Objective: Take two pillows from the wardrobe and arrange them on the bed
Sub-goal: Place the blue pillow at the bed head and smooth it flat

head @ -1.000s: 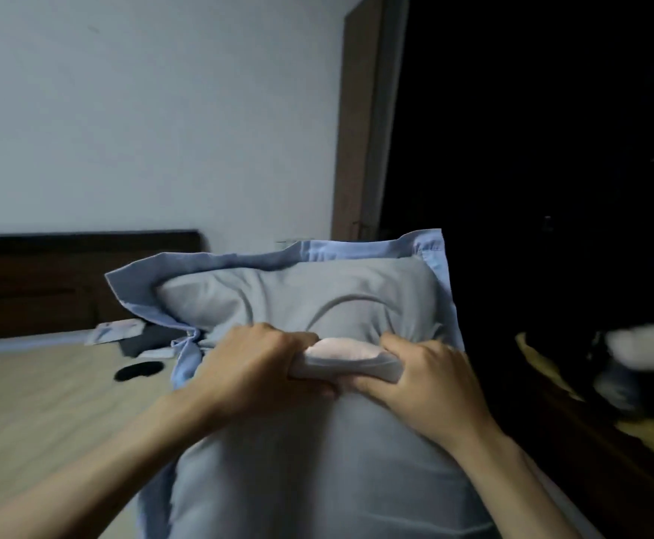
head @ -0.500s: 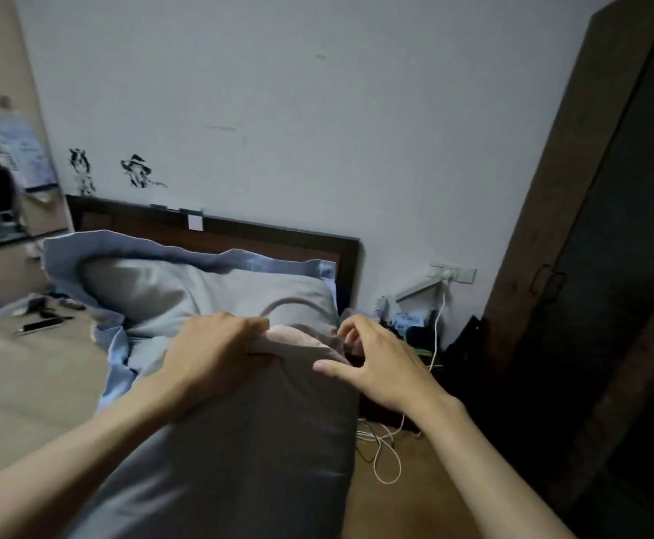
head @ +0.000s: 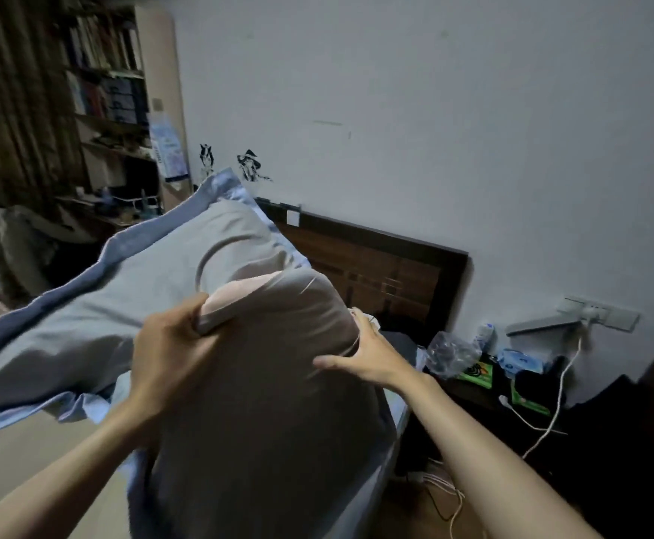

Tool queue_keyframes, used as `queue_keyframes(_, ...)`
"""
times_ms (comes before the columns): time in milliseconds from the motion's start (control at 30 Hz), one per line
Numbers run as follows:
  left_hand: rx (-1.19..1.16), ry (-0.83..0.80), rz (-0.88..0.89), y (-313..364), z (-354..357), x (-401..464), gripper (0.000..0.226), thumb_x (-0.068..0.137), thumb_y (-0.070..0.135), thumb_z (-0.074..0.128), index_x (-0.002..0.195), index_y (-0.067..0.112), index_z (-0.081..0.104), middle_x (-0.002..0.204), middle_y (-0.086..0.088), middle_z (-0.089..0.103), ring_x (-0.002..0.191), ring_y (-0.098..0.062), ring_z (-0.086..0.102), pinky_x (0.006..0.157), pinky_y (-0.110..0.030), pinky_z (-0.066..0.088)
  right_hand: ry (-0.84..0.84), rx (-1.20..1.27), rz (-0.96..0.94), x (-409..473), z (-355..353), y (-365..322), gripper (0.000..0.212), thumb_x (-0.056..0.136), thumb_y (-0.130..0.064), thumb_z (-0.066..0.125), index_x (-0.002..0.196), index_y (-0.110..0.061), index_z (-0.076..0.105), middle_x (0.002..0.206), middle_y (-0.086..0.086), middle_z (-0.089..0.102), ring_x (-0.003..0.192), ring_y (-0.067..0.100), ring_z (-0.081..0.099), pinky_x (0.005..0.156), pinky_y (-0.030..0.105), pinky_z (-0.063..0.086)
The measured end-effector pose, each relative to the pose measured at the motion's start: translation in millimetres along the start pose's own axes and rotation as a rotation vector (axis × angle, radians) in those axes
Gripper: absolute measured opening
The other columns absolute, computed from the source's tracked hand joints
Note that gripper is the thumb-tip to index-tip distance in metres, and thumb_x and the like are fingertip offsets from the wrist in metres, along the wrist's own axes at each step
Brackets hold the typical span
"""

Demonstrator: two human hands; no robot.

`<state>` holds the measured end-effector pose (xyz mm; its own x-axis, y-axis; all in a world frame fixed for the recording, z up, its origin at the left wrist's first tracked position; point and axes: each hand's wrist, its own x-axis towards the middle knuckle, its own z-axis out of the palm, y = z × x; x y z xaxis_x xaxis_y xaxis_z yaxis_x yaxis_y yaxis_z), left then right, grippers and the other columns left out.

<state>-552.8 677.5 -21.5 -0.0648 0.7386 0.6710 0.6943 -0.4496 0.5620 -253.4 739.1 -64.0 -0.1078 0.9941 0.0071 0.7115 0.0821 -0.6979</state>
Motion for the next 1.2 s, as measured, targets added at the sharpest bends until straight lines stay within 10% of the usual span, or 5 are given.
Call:
queue_keyframes(300,0.222,0.104,-0.080,6.6,17.6,-5.9,0.035,0.074,0.044,0.055,0.093,0.019,0.070,0.070,-0.006,0.071,0.068,-0.030,0.069,0.056,-0.046,0.052,-0.391,0.364,-0.178,97.6,11.2,-1.1,0.019,0.084,-0.049,0.077,0.097,-0.036,0.072,0.086,-0.030,0.073,0.081,-0.014,0.067,0.065,0.001,0.045)
queue_keyframes(600,0.567,-0.236,-0.090,-60.2,-26.1,9.0,0.075,0.066,0.091,0.049,0.115,0.036,0.052,0.111,0.009,0.065,0.100,-0.019,0.064,0.081,-0.036,0.048,-0.414,0.202,-0.381,90.8,64.4,-46.5,0.059,0.054,-0.069,0.087,0.097,-0.031,0.077,0.092,-0.016,0.077,0.091,0.004,0.072,0.082,0.033,0.058)
queue_keyframes(767,0.704,-0.864,0.131,-49.7,2.6,63.0,0.139,0.041,0.097,0.060,0.154,0.031,0.013,0.159,0.021,0.012,0.149,-0.006,0.004,0.122,-0.048,-0.005,-0.222,-0.480,-0.761,73.0,80.6,-88.4,0.071,0.054,-0.083,0.067,0.094,-0.025,0.063,0.085,-0.001,0.073,0.078,0.025,0.067,0.058,0.031,0.044)
queue_keyframes(900,0.633,-0.920,0.169,-59.5,49.3,55.4,0.102,0.043,0.084,0.072,0.120,0.026,0.041,0.117,0.006,0.058,0.111,-0.021,0.053,0.101,-0.033,0.031,-0.100,-0.557,-0.940,77.4,39.4,-81.9,0.068,0.060,-0.070,0.069,0.113,-0.039,0.040,0.081,0.002,0.073,0.071,0.030,0.067,0.056,0.031,0.038)
queue_keyframes(1200,0.348,-0.727,0.258,-46.1,104.6,93.2,0.029,0.064,0.048,0.059,0.080,0.025,0.051,0.082,-0.004,0.068,0.078,-0.032,0.057,0.057,-0.036,0.037,-0.150,-0.599,-0.767,113.4,-25.7,-47.6,0.061,0.063,-0.078,0.070,0.101,-0.034,0.053,0.096,-0.013,0.065,0.086,0.010,0.059,0.069,0.028,0.040)
